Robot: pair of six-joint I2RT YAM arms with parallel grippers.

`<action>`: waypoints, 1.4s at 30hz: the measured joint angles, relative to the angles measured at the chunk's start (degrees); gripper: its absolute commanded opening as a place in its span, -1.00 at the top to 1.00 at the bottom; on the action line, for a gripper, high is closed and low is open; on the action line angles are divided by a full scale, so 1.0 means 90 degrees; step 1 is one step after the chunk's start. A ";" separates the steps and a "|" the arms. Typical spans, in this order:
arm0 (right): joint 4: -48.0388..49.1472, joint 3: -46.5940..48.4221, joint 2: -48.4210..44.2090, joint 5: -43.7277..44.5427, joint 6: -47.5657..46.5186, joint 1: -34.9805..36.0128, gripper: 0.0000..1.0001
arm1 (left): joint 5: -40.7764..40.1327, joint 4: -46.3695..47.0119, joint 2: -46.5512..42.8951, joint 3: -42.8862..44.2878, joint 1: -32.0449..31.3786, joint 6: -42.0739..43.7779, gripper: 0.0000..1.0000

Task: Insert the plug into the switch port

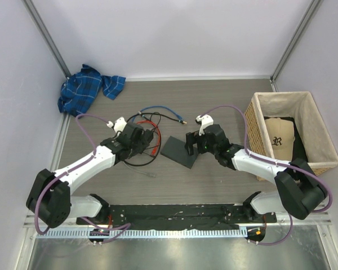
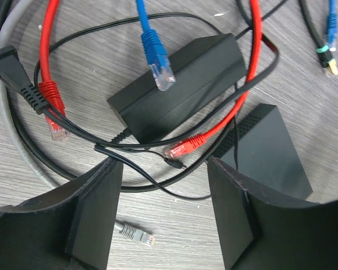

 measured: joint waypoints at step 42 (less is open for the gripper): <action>0.0240 -0.0097 0.0000 -0.0328 0.0029 0.0000 -0.95 | 0.1236 -0.1530 0.0294 0.3344 0.2280 0.2846 1.00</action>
